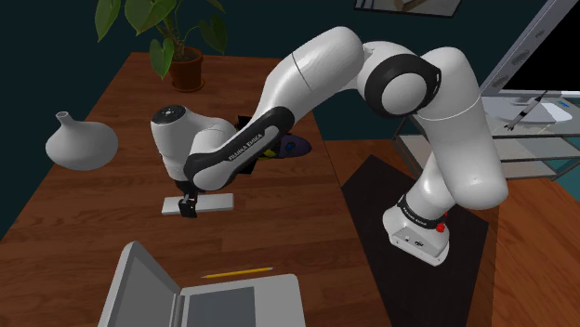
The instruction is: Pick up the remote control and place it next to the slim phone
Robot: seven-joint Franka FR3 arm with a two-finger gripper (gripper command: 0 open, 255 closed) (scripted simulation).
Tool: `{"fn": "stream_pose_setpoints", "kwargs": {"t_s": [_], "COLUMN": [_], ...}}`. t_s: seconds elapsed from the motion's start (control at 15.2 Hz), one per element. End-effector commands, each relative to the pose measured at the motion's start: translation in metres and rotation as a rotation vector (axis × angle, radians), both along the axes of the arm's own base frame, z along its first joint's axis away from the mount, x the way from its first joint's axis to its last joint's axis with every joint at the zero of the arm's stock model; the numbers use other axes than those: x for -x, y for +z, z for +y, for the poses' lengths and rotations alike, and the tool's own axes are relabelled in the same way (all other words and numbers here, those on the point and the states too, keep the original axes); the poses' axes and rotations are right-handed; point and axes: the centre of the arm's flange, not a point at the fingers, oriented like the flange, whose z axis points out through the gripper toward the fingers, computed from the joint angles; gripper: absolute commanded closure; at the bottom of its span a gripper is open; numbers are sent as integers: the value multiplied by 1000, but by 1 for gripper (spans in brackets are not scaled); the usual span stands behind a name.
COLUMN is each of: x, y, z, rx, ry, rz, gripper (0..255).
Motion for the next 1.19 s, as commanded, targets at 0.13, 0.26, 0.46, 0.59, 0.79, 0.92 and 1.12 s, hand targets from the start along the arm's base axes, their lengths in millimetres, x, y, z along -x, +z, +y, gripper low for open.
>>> {"fn": "stream_pose_setpoints", "kwargs": {"t_s": [0.13,0.26,0.46,0.59,0.79,0.92,1.12], "x": [0,0,0,0,0,0,0], "y": [-2,-2,-2,-1,-2,-1,9], "z": [0,0,0,0,0,0,0], "rx": [0,0,0,0,0,0,0], "ry": [0,0,0,0,0,0,0], "rz": [-1,-1,0,0,0,0,-1], "gripper": [0,0,255,255,255,255,255]}}
